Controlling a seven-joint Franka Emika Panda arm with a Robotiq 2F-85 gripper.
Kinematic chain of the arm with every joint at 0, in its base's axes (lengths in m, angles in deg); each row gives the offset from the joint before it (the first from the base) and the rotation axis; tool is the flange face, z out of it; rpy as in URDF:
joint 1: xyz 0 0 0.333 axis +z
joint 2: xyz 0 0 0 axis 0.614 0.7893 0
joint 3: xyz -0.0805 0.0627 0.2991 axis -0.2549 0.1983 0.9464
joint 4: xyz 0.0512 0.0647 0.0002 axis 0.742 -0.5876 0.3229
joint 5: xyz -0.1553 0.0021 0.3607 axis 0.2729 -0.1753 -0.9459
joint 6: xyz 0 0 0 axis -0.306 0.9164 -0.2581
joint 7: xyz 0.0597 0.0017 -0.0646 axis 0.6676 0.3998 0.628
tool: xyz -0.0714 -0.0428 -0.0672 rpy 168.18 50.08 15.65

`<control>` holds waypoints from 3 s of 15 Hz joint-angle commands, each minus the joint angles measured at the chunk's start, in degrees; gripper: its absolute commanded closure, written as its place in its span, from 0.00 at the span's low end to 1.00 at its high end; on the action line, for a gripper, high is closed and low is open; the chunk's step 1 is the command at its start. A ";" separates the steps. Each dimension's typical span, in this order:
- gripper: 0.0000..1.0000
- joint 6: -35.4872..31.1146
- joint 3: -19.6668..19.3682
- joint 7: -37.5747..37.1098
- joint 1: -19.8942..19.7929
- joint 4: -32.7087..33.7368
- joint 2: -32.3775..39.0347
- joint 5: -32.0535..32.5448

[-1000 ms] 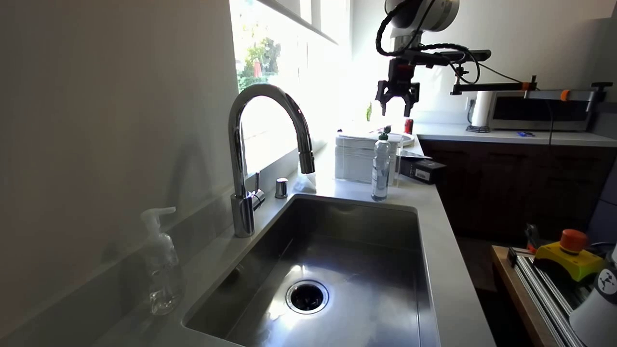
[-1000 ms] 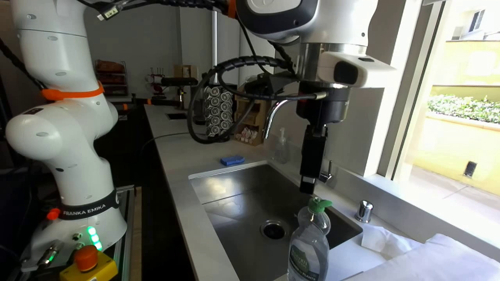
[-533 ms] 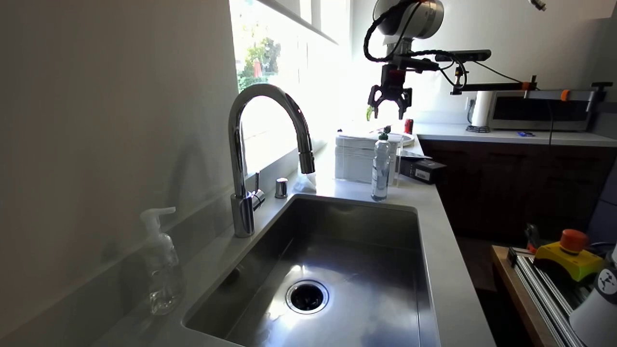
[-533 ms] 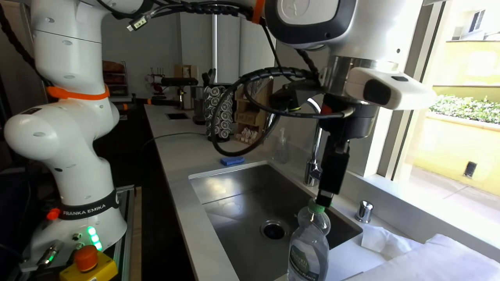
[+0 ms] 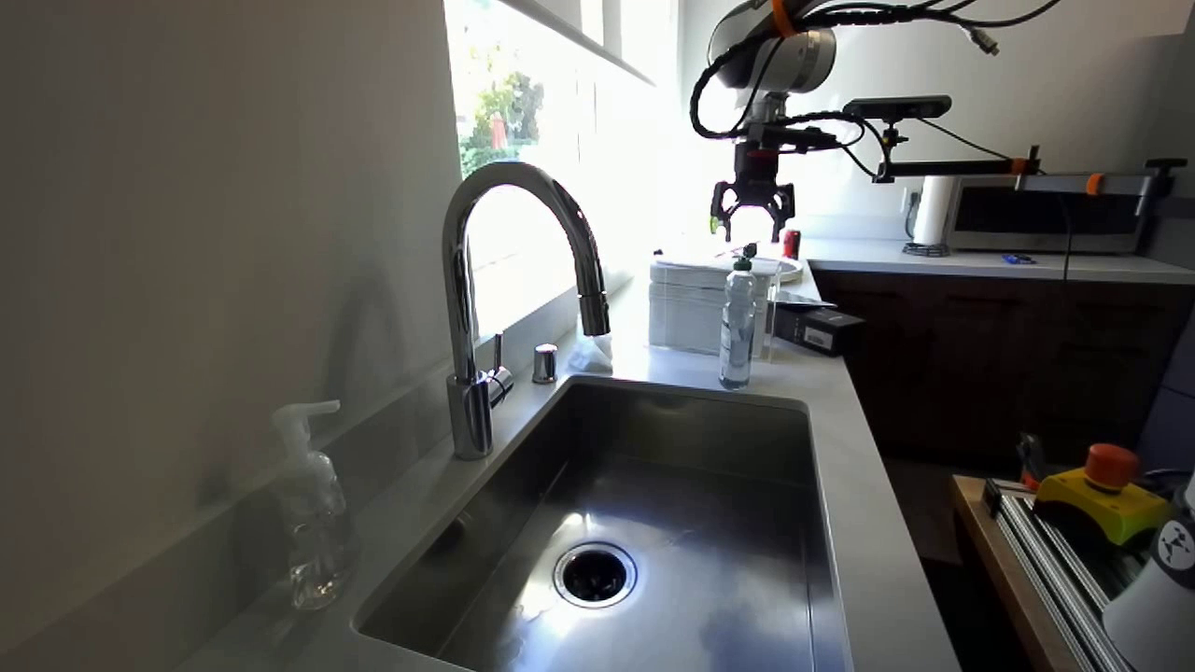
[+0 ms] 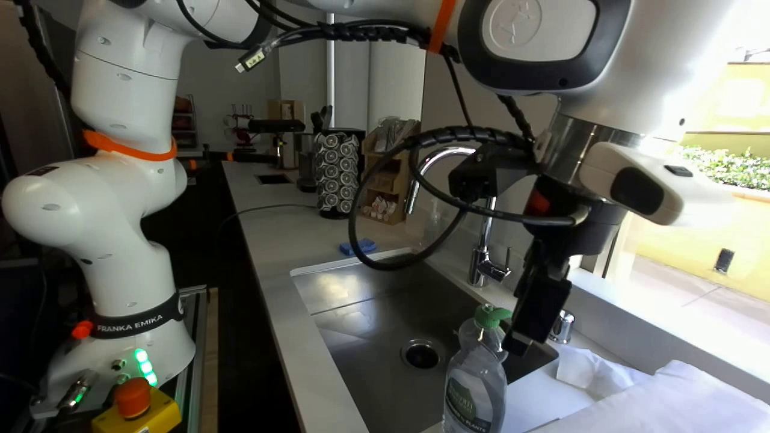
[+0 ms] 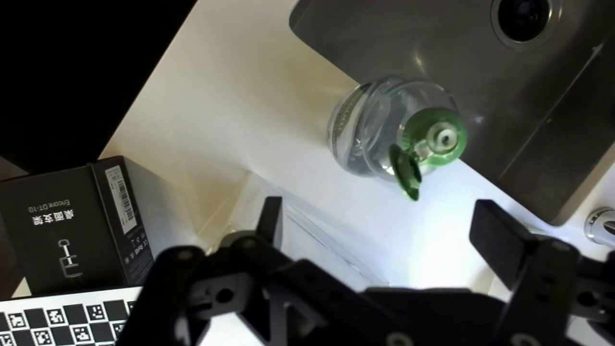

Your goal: Pour some dishwashing liquid in the sink.

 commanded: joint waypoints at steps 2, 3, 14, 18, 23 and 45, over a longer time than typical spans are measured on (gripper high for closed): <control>0.00 3.26 1.53 -2.07 -2.81 6.00 5.37 -3.15; 0.00 3.29 1.80 -2.55 -3.04 6.41 5.96 -3.43; 0.00 7.41 3.68 -7.10 -4.33 9.95 11.55 -4.08; 0.00 9.45 4.00 -7.84 -4.87 11.18 12.89 -4.52; 0.00 9.93 4.61 -8.93 -5.47 11.21 13.80 -5.55; 0.00 10.49 5.78 -16.30 -6.38 10.22 15.91 -12.10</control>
